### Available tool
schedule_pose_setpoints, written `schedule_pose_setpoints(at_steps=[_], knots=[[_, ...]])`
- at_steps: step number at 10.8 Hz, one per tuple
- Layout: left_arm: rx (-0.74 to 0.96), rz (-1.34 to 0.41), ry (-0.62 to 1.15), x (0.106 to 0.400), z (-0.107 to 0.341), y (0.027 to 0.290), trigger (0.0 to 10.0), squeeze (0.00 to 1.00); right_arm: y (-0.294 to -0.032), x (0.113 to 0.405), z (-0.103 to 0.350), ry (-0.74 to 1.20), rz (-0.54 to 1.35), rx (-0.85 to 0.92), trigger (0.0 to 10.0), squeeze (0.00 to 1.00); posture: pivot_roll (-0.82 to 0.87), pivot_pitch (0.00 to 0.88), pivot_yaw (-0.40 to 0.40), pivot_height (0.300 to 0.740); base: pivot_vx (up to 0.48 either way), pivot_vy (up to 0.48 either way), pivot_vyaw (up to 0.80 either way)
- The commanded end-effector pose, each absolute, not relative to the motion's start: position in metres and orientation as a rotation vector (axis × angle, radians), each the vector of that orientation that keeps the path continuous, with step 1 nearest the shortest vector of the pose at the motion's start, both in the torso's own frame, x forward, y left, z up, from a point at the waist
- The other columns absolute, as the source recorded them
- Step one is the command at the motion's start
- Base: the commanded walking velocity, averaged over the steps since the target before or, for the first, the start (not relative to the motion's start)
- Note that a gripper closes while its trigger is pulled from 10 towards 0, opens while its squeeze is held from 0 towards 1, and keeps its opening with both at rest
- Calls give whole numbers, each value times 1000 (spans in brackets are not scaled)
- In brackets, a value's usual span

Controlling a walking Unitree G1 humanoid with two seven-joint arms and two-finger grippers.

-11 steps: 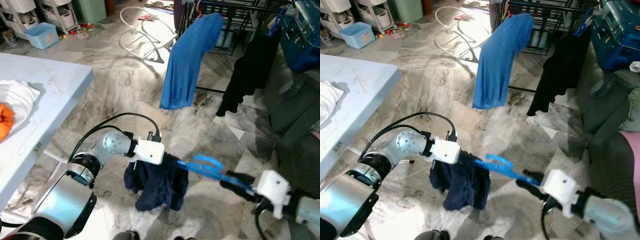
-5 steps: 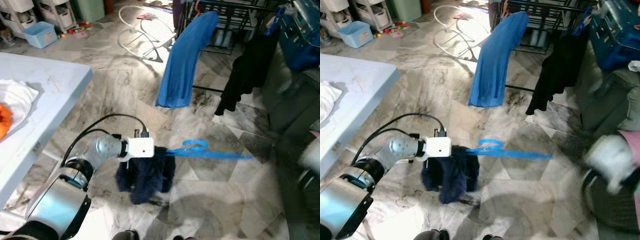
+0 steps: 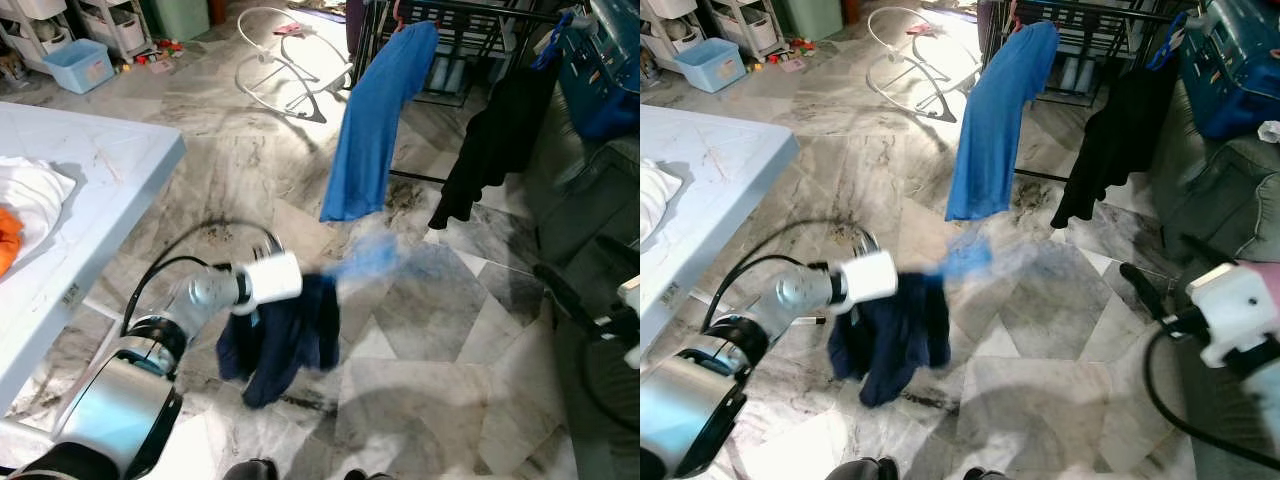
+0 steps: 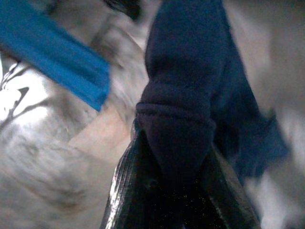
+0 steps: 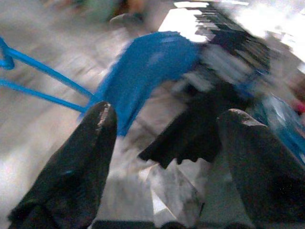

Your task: Hang hanger

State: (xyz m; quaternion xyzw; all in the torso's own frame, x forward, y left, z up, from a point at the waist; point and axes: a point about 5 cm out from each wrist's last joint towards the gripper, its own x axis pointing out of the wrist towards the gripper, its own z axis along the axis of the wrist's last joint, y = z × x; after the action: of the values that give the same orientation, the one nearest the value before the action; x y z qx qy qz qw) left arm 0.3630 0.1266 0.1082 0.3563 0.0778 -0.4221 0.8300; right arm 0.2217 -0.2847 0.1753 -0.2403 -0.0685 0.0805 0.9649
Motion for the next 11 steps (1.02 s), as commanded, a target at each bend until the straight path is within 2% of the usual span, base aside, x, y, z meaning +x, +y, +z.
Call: schedule_pose_setpoints(at_steps=[1, 3, 4, 5, 7, 8, 10, 11], knots=[[602, -856, 69, 373, 132, 114, 0, 0, -274, 223, 162, -123, 138, -427, 10000, 1000, 74, 153, -42, 740, 0, 0, 0], [425, -887, -47, 376, 152, 94, 0, 0, -249, 232, 128, -70, 93, -260, 10000, 1000, 82, 154, -47, 740, 0, 0, 0], [404, -938, -72, 374, 155, 88, 0, 0, -244, 235, 115, -11, 87, -203, 10000, 1000, 87, 154, -57, 740, 0, 0, 0], [386, -1047, -134, 369, 162, 77, 0, 0, -240, 243, 88, 139, 16, -157, 10000, 1000, 89, 154, -63, 740, 0, 0, 0], [343, -1191, -213, 361, 173, 66, 0, 0, -233, 248, 84, 163, 67, -131, 10000, 1000, 93, 156, -83, 740, 0, 0, 0], [347, -1205, -234, 360, 176, 64, 0, 0, -232, 250, 85, 159, 75, -122, 10000, 1000, 93, 155, -85, 740, 0, 0, 0], [265, -1303, -363, 355, 204, 52, 0, 0, -228, 255, 78, 202, 103, -66, 10000, 1000, 99, 152, -93, 740, 0, 0, 0], [256, -1332, -394, 353, 213, 49, 0, 0, -221, 256, 76, 214, 129, -27, 10000, 961, 101, 150, -95, 740, 0, 0, 0]])
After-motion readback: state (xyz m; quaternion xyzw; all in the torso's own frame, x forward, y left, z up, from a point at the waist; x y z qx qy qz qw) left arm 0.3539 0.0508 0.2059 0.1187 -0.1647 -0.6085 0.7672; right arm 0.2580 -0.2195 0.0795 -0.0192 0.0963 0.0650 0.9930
